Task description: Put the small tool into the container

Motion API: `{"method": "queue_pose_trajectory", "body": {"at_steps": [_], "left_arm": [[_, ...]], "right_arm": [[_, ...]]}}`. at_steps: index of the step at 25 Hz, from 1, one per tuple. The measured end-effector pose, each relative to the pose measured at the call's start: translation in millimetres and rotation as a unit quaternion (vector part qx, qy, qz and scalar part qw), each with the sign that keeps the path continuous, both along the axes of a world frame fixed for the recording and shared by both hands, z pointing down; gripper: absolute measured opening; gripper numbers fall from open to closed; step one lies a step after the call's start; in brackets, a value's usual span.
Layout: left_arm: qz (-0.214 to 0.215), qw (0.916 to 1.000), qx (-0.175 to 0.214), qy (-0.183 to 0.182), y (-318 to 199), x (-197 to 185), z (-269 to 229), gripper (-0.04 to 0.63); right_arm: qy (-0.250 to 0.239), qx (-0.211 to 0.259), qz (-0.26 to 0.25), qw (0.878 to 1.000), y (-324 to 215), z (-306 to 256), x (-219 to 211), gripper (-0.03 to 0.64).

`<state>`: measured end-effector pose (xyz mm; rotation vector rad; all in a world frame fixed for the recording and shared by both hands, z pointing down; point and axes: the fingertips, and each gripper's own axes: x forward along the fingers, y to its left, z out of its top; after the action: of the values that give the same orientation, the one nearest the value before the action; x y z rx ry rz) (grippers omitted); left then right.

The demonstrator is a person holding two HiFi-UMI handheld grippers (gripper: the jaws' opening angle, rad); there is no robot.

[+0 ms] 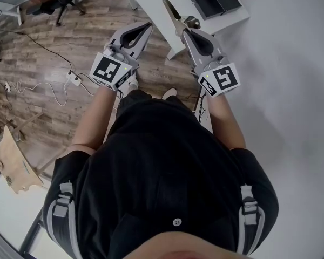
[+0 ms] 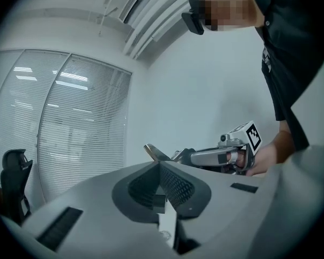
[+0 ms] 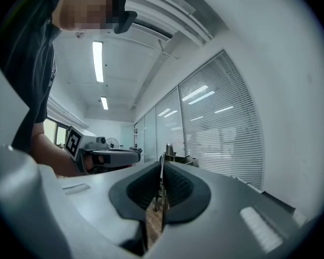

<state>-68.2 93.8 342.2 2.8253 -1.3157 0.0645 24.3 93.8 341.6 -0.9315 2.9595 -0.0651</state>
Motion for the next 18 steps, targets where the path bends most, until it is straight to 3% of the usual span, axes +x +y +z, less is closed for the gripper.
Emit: {"method": "queue_pose_trajectory", "body": {"at_steps": [5, 10, 18], "left_arm": [[0.016, 0.9998, 0.003, 0.014, -29.3, -39.6, 5.7, 0.008], [0.027, 0.9994, -0.010, 0.020, -68.3, -104.0, 4.3, 0.008], [0.067, 0.9972, -0.003, 0.033, -109.1, -161.1, 11.7, 0.008]], "right_arm": [[0.008, -0.010, 0.012, 1.000, -28.7, 8.7, -42.2, 0.021], [0.024, -0.016, 0.024, 0.999, -61.1, 4.5, -102.0, 0.021], [0.027, -0.023, 0.061, 0.998, -92.7, 20.0, -164.2, 0.021]]}}
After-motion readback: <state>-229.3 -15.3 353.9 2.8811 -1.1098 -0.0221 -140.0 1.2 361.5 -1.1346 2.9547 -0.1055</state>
